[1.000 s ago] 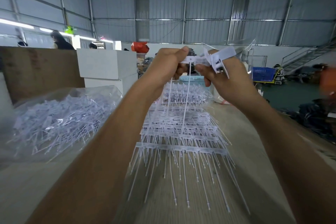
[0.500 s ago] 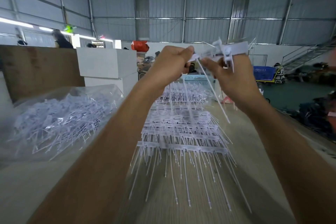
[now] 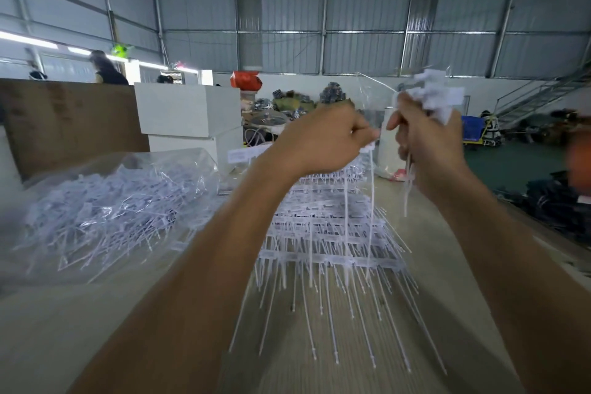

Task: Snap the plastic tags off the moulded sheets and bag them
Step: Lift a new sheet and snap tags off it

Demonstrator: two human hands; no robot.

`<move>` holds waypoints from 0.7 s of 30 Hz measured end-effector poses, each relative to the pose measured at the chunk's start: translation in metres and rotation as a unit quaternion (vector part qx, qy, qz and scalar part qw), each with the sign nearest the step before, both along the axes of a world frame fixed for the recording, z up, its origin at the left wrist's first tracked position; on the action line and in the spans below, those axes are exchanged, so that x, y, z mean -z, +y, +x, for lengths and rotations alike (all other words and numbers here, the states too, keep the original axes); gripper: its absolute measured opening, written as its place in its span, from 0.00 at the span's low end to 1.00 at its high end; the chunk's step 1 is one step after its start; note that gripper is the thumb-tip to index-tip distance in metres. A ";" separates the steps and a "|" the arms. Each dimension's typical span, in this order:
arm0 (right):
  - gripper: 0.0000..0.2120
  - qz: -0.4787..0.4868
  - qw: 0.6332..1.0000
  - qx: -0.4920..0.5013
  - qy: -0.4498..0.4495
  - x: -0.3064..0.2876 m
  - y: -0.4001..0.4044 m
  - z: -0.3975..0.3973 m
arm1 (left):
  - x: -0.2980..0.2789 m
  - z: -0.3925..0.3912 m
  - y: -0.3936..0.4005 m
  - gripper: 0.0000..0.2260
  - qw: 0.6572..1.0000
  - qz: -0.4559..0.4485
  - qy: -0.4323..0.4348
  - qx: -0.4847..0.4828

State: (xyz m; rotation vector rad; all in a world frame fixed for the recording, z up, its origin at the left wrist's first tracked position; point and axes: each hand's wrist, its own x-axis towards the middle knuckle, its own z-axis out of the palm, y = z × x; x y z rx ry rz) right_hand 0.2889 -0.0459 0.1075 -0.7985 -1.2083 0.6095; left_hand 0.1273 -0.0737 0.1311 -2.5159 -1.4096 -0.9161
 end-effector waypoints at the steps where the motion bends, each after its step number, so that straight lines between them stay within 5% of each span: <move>1: 0.17 0.013 1.000 -0.014 -0.018 0.000 0.000 0.007 | 0.001 0.000 0.001 0.21 1.000 0.023 -0.010 -0.011; 10: 0.26 0.022 0.981 -0.075 -0.178 0.009 -0.004 -0.009 | 0.003 -0.012 0.013 0.09 0.999 0.003 -0.025 -0.038; 16: 0.15 0.050 0.972 -0.025 -0.228 0.011 -0.003 -0.010 | 0.001 -0.011 0.008 0.08 0.997 -0.041 -0.061 -0.019; 21: 0.18 0.074 0.970 -0.028 -0.230 0.009 -0.005 -0.013 | -0.001 -0.007 0.003 0.11 0.993 -0.063 -0.101 0.000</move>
